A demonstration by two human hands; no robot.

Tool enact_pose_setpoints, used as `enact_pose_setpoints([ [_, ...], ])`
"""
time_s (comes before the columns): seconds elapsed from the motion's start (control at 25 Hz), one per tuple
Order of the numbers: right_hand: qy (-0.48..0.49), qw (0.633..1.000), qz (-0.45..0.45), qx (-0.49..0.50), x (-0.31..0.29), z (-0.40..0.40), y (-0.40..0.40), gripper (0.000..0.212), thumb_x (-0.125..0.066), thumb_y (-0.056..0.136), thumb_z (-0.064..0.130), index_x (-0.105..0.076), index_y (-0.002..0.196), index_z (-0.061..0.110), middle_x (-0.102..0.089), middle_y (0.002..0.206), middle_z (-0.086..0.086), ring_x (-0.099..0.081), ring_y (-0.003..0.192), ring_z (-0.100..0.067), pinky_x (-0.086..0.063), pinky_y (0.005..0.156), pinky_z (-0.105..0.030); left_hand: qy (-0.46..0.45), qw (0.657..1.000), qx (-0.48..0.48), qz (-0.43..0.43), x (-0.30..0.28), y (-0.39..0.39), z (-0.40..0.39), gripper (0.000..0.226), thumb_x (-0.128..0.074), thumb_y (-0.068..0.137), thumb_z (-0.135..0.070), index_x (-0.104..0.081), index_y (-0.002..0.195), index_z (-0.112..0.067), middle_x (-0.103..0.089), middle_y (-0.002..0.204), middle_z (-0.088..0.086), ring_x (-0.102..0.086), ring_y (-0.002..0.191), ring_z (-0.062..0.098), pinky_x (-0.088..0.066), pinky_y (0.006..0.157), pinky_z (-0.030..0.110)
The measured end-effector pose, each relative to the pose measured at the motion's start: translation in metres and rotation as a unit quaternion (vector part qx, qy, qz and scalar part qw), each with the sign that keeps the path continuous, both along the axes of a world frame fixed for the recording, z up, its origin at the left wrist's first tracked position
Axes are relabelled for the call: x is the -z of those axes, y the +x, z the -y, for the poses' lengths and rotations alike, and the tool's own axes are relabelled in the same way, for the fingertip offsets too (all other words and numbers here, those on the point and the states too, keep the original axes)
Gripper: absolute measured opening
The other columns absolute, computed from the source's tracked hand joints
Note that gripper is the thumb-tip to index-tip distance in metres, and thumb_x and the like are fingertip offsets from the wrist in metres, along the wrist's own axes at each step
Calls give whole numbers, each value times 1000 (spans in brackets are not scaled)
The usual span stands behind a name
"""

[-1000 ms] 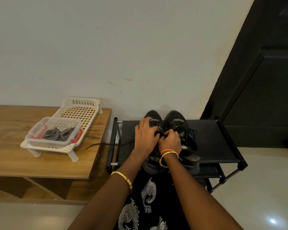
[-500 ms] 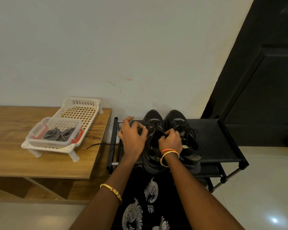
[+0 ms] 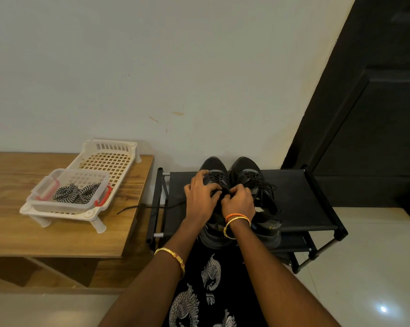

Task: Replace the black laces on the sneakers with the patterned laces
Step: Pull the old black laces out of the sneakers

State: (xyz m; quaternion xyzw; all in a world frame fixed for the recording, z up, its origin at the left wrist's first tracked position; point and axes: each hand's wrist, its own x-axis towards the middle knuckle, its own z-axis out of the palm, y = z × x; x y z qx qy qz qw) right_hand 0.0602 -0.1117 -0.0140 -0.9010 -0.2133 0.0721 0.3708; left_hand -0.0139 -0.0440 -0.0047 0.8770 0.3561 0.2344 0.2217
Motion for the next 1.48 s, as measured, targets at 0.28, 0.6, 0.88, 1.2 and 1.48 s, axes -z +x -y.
enact_pose_setpoints([
  [0.28,6,1000,3,10,1,-1,-1,14,-57,84,18,-57,98,14,-55,107,-5,-55,100,-25,-43,71,-33,-122,965,-100,209,-3,-28,1,5,-73,82,-25,-72,87,-23,-41,133,-2,-44,118,13,-42,98,33],
  [0.6,9,1000,-2,10,0,0,0,13,-57,84,17,-57,97,14,-55,107,-6,-55,100,-25,-42,71,-33,-55,995,-49,74,-16,-15,2,27,-72,78,-28,-64,103,-24,-25,146,5,-33,131,23,-35,105,49],
  [0.88,3,1000,-3,7,-1,0,0,14,-57,84,18,-57,97,13,-54,107,-5,-55,99,-24,-45,71,-34,7,997,19,-76,-11,8,1,15,-60,90,-26,-68,96,-15,-23,153,5,-26,138,23,-25,106,45],
  [1.2,8,1000,1,8,-1,1,-1,15,-57,84,17,-57,98,14,-55,108,-6,-55,100,-26,-46,73,-34,-28,999,-34,28,-19,-40,-6,12,-64,80,-24,-54,79,-17,-34,142,2,-36,128,20,-25,101,47],
  [1.48,16,1000,-6,7,0,0,-1,15,-57,84,15,-56,99,14,-54,108,-7,-56,99,-28,-44,69,-33,-31,952,-267,145,-16,-49,1,45,-63,85,-29,-47,124,-12,-40,132,11,-38,125,27,-33,102,48],
])
